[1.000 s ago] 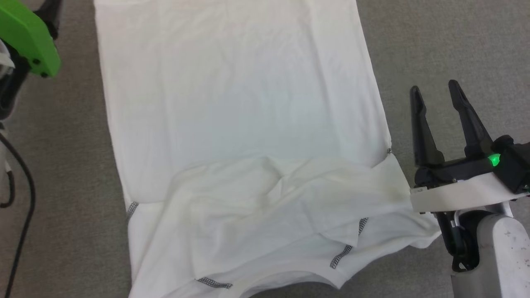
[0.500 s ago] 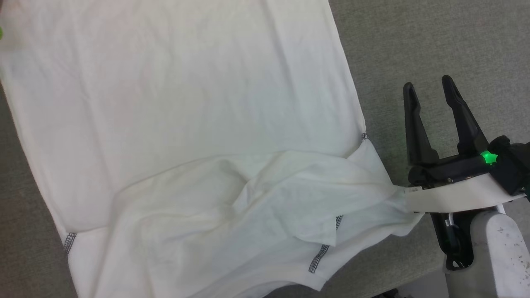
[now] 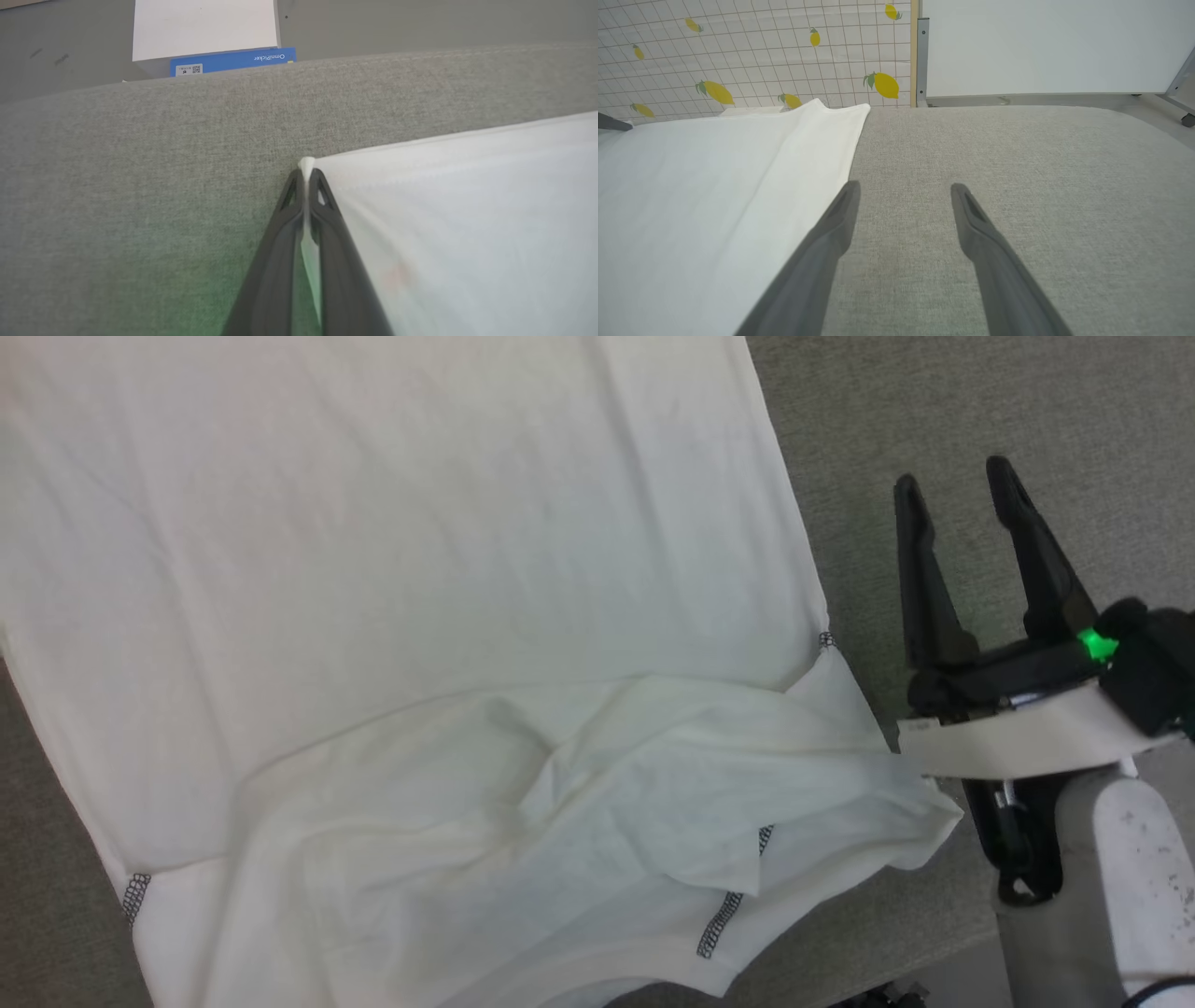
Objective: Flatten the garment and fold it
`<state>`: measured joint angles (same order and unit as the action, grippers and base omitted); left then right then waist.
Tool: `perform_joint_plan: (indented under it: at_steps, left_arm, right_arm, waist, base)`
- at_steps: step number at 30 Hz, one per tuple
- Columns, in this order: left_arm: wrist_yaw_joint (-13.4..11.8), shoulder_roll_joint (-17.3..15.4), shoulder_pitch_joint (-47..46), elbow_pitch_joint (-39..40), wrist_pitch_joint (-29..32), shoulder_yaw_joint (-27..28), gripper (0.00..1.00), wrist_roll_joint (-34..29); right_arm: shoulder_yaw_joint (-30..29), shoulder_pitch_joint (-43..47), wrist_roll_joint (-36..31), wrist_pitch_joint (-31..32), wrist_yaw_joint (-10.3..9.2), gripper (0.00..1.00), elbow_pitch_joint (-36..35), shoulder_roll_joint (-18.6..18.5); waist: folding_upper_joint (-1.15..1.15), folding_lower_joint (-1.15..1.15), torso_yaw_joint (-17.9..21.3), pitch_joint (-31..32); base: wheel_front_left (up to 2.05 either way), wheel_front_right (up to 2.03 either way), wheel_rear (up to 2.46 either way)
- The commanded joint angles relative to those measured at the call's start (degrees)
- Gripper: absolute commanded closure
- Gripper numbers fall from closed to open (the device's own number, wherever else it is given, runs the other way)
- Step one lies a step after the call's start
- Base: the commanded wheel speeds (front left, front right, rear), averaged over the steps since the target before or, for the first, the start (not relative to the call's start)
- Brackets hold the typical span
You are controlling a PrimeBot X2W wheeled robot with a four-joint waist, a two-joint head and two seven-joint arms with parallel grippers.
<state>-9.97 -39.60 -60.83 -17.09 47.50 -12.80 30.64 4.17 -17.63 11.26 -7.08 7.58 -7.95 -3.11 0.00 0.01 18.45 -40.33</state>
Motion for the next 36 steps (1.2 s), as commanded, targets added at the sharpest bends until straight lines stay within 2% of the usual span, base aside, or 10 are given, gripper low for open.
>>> perform_joint_plan:
  at_steps: [1, 8, 14, 19, 25, 32, 33, 34, 35, 36]
  left_arm:
    - [0.45, -0.18, 1.62, -0.31, -0.32, -0.40, 1.00, -0.15]
    - [2.20, 1.55, 0.82, -0.02, -2.26, -1.44, 1.00, 0.64]
    - [4.11, 4.19, -1.30, 0.39, -3.58, -3.22, 1.00, 1.20]
    - [6.01, 7.02, -3.44, 0.62, -4.75, -4.95, 1.00, 1.86]
    - [8.33, 9.66, -5.94, 1.20, -6.43, -7.02, 1.00, 2.04]
    - [9.83, 11.87, -7.85, 2.08, -8.23, -8.49, 1.00, 2.21]
    - [9.96, 12.04, -7.96, 2.10, -8.42, -8.65, 1.00, 2.21]
    - [10.15, 12.19, -8.05, 2.12, -8.63, -8.84, 1.00, 2.20]
    - [10.23, 12.26, -8.08, 2.13, -8.74, -8.92, 1.00, 2.21]
    - [10.38, 12.37, -8.10, 2.10, -8.94, -9.06, 1.00, 2.26]
  right_arm:
    - [0.46, -3.17, -0.62, 0.71, -0.09, 0.00, -0.69, 0.21]
    - [1.07, -22.60, 0.23, 11.52, -0.09, 0.00, 5.51, -0.61]
    - [-2.73, -41.65, 1.90, 28.33, -0.09, 0.00, 23.19, -0.05]
    - [-6.80, -53.28, -2.91, 39.21, -0.09, 0.00, 35.21, 0.13]
    - [-11.41, -61.44, -10.57, 48.48, -0.09, 0.00, 42.14, 0.20]
    - [-15.84, -65.48, -16.07, 57.04, -0.09, 0.02, 44.75, 0.22]
    - [-16.23, -65.67, -16.71, 58.04, -0.09, 0.35, 44.91, 0.22]
    - [-16.56, -65.82, -17.37, 59.28, -0.09, 0.58, 45.10, 0.23]
    - [-16.68, -65.85, -17.82, 59.95, -0.09, 0.69, 45.12, 0.23]
    - [-16.60, -65.78, -18.77, 61.26, -0.09, 1.00, 45.07, 0.23]
  waist:
    - [0.00, -0.01, -0.45, -0.09]
    - [0.00, -0.01, -2.78, -0.58]
    - [0.00, -0.01, -6.83, -2.23]
    - [0.00, -0.01, -10.85, -4.24]
    - [0.00, -0.01, -15.00, -6.77]
    - [0.00, -0.01, -18.28, -8.75]
    - [0.00, -0.01, -18.52, -8.84]
    - [0.00, -0.01, -18.73, -8.88]
    - [0.00, -0.01, -18.83, -8.91]
    - [0.00, -0.01, -18.96, -8.92]
  base:
    - [0.00, 0.00, 0.00]
    - [0.00, 0.00, 0.00]
    - [0.00, 0.00, 0.00]
    - [0.00, 0.00, 0.00]
    - [0.00, 0.00, 0.00]
    - [0.00, 0.00, 0.00]
    - [0.00, 0.00, 0.00]
    - [0.00, 0.00, 0.00]
    - [0.00, 0.00, 0.00]
    - [0.00, 0.00, 0.00]
